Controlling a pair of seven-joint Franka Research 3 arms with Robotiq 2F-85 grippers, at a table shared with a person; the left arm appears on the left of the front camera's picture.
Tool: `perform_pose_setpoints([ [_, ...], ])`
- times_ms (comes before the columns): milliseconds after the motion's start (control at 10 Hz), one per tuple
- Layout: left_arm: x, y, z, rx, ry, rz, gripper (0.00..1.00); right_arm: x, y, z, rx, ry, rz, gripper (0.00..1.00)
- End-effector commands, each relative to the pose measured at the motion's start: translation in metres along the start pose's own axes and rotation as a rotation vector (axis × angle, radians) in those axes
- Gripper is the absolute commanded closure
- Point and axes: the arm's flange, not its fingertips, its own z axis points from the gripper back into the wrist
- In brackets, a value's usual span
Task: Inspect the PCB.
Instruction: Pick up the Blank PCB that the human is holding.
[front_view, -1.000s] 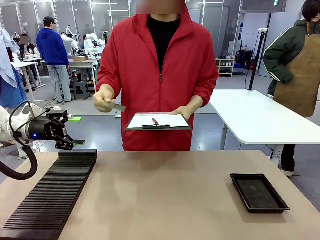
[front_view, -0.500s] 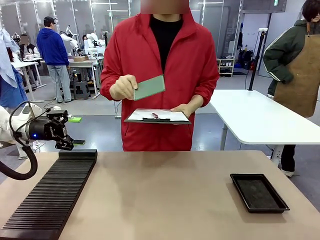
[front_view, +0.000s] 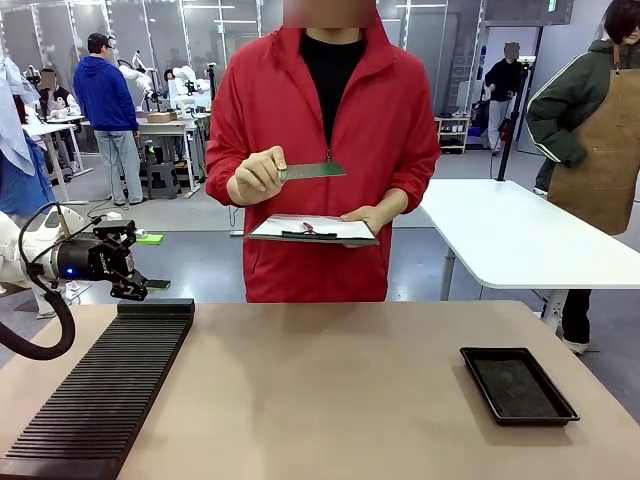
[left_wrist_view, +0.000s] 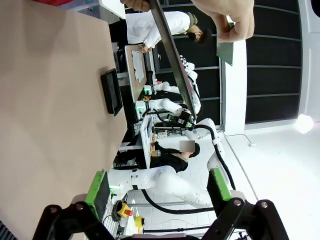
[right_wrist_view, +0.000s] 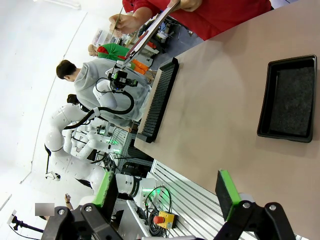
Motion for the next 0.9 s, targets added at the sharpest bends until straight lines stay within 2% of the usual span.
perform_pose_setpoints([
  [0, 0.000, -0.001, 0.000, 0.000, 0.000, -0.002, 0.00, 0.002, 0.001, 0.001, 0.013, -0.007, 0.020, 0.00],
  [300, 0.000, 0.000, 0.000, 0.000, 0.000, 0.000, 0.03, 0.002, 0.001, 0.001, 0.013, -0.007, 0.020, 0.00],
  [400, -0.016, -0.019, 0.021, 0.036, -0.004, 0.011, 0.00, 0.002, 0.001, 0.001, 0.013, -0.007, 0.020, 0.00],
  [600, -0.065, -0.058, 0.069, 0.017, -0.012, 0.022, 0.00, 0.002, 0.001, 0.001, 0.013, -0.007, 0.020, 0.00],
  [800, -0.123, -0.075, 0.121, 0.009, -0.062, 0.001, 0.00, 0.002, 0.001, 0.001, 0.013, -0.007, 0.020, 0.00],
])
